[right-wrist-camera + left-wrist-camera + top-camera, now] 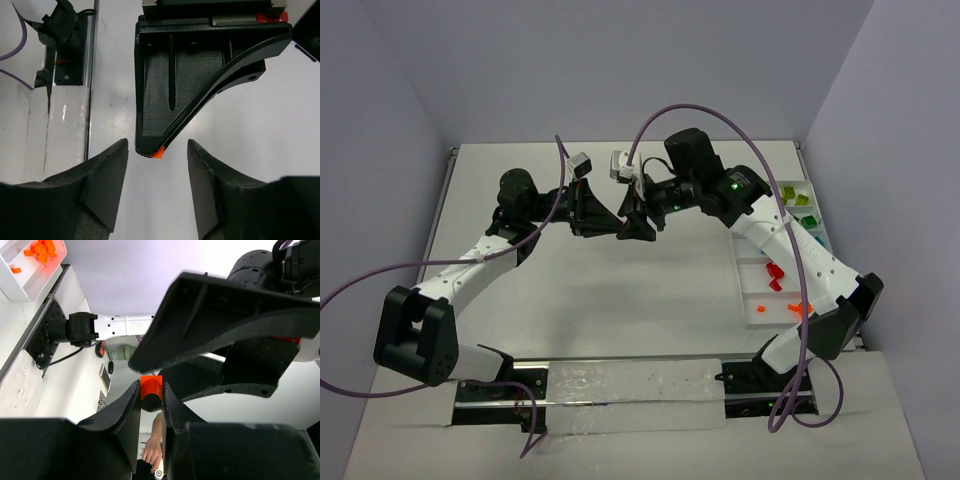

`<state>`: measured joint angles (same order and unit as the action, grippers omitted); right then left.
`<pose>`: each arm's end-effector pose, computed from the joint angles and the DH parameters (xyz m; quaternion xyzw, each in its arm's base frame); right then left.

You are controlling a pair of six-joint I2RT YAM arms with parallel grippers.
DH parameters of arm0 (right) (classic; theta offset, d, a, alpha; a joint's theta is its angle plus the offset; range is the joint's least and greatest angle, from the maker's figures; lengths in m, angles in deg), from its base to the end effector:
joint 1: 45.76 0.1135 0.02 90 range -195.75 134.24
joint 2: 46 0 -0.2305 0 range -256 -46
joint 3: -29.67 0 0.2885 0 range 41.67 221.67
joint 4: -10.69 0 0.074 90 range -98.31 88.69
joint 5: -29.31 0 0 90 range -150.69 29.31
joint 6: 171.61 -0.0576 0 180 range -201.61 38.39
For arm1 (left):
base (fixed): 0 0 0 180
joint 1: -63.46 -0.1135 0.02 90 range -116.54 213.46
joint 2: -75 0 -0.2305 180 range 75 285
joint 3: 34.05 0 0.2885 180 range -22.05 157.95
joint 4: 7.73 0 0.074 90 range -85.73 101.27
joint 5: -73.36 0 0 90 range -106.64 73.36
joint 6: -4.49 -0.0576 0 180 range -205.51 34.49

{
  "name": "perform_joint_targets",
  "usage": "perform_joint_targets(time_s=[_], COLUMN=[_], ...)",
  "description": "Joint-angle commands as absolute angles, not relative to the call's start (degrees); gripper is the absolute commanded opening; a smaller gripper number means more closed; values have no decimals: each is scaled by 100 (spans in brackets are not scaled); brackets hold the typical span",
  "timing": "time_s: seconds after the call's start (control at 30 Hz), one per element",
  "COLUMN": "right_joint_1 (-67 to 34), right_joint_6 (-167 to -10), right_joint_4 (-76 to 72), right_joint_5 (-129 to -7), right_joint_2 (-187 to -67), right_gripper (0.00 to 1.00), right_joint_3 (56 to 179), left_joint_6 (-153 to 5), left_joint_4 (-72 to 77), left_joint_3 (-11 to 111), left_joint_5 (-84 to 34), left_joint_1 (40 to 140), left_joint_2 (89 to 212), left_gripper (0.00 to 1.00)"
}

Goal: Sort the legos into containers by color

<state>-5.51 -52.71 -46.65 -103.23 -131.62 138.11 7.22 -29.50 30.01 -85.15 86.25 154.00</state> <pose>0.2528 0.2651 0.3892 -0.6071 0.5833 0.3624 0.3999 0.3012 -0.1847 0.2767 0.0306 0.6909 -0.7222 0.0138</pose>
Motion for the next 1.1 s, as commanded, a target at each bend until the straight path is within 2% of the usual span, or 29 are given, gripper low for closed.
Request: perform_joint_targets(time_s=[0.0, 0.13, 0.3, 0.37, 0.4, 0.43, 0.5, 0.53, 0.57, 0.63, 0.7, 0.77, 0.87, 0.93, 0.97, 1.07], right_joint_1=[-511, -510, -508, -515, -515, -515, -540, -550, -600, -680, -835, -1075, -1545, -2153, -2411, -3152], right_joint_6=[-5213, -5221, -5272, -5279, -5305, -5314, -5347, -5357, -5374, -5434, -5505, -5579, -5621, -5380, -5229, -4446], right_joint_4=[-4565, -4561, -4526, -4526, -4517, -4508, -4499, -4491, -4491, -4474, -4464, -4487, -4605, -4913, -5172, -5985], right_joint_5=[-10205, -10165, -10092, -10032, -9996, -9936, -9877, -9850, -9840, -9865, -9898, -9933, -9989, -9803, -9657, -9013], right_joint_2=[-13111, -13073, -13004, -12967, -12957, -12931, -12889, -12871, -12828, -12759, -12680, -12615, -12314, -11997, -11846, -11361], right_gripper=[52, 37, 5, 1, 0, 0, 0, 0, 0, 0, 0, 0, 0, 0, 0, 0], right_joint_3=[14097, 14038, 13944, 13878, 13851, 13790, 13731, 13655, 13625, 13523, 13434, 13292, 13012, 12550, 12330, 11158], left_joint_6=[580, 555, 635, 928, 1155, 1592, 1909, 1992, 1996, 1928, 1697, 1303, -1262, -4288, -5381, -7114], left_joint_4=[-2992, -2990, -3131, -3579, -3941, -4646, -5184, -5339, -5397, -5441, -5286, -4653, -2574, 1383, 2629, 3460], left_joint_3=[3149, 3144, 3066, 2933, 2760, 2670, 2482, 2463, 2512, 2549, 2671, 2883, 3633, 4603, 4941, 5110], left_joint_5=[-8625, -8608, -8502, -8413, -8368, -8264, -8171, -8135, -8125, -8074, -8054, -8133, -8194, -6963, -6298, -4295], left_joint_1=[8640, 8628, 8491, 8358, 8295, 8192, 8090, 8037, 7959, 7836, 7732, 7661, 7577, 7735, 7855, 8370], left_joint_2=[15300, 15296, 15285, 15278, 15278, 15287, 15313, 15322, 15314, 15280, 15210, 15126, 14936, 14935, 14959, 14999], left_gripper=[0, 0, 2, 18, 32, 51, 67, 78, 94, 99, 99, 99, 99, 99, 99, 99])
